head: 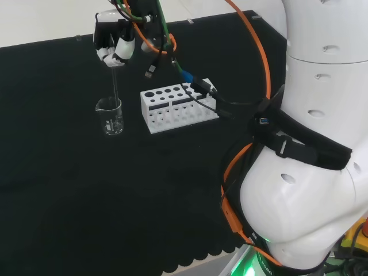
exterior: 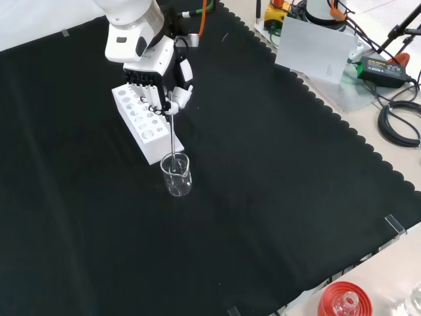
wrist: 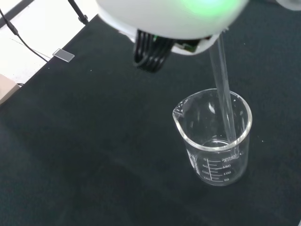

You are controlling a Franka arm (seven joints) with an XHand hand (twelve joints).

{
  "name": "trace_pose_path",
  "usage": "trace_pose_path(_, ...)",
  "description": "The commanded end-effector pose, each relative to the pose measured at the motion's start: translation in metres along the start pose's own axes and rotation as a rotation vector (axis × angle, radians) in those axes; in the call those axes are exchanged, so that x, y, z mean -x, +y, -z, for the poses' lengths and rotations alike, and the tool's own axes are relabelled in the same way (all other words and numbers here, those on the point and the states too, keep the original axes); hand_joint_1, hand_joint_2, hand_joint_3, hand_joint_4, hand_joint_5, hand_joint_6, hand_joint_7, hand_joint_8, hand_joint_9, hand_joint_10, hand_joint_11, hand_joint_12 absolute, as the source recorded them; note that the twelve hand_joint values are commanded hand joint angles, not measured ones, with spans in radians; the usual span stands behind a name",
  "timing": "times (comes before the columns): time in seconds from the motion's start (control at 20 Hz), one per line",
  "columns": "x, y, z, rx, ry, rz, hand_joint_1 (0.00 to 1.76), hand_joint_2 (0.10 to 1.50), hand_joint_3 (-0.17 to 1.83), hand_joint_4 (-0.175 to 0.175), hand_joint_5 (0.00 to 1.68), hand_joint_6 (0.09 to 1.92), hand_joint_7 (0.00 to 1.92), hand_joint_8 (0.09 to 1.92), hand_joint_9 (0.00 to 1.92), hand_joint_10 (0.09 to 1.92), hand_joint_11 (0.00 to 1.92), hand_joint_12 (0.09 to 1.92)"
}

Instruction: Put the glass rod back on the white test tube rack.

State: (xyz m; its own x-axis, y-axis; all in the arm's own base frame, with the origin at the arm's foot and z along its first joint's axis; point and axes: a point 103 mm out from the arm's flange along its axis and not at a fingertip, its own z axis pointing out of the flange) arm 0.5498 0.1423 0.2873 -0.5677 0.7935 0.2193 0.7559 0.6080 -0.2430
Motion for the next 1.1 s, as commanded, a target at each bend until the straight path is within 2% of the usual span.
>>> trace_pose_path(0.05, 0.007, -0.01, 0.002, 0.011, -0.001, -0.009, 1.32, 0.57, 0.89, -0.175, 1.11, 0.85, 1.31, 0.95, 1.69, 0.57, 1.61, 0.75)
trace_pose_path(0.55, 0.016, -0.017, 0.012, 0.046, 0.034, -0.034, 1.32, 0.57, 0.89, -0.175, 1.11, 0.85, 1.31, 0.95, 1.69, 0.57, 1.61, 0.75)
trace_pose_path(1.1, 0.013, -0.033, 0.043, 0.095, 0.048, -0.046, 1.32, 0.57, 0.89, -0.175, 1.11, 0.85, 1.31, 0.95, 1.69, 0.57, 1.61, 0.75)
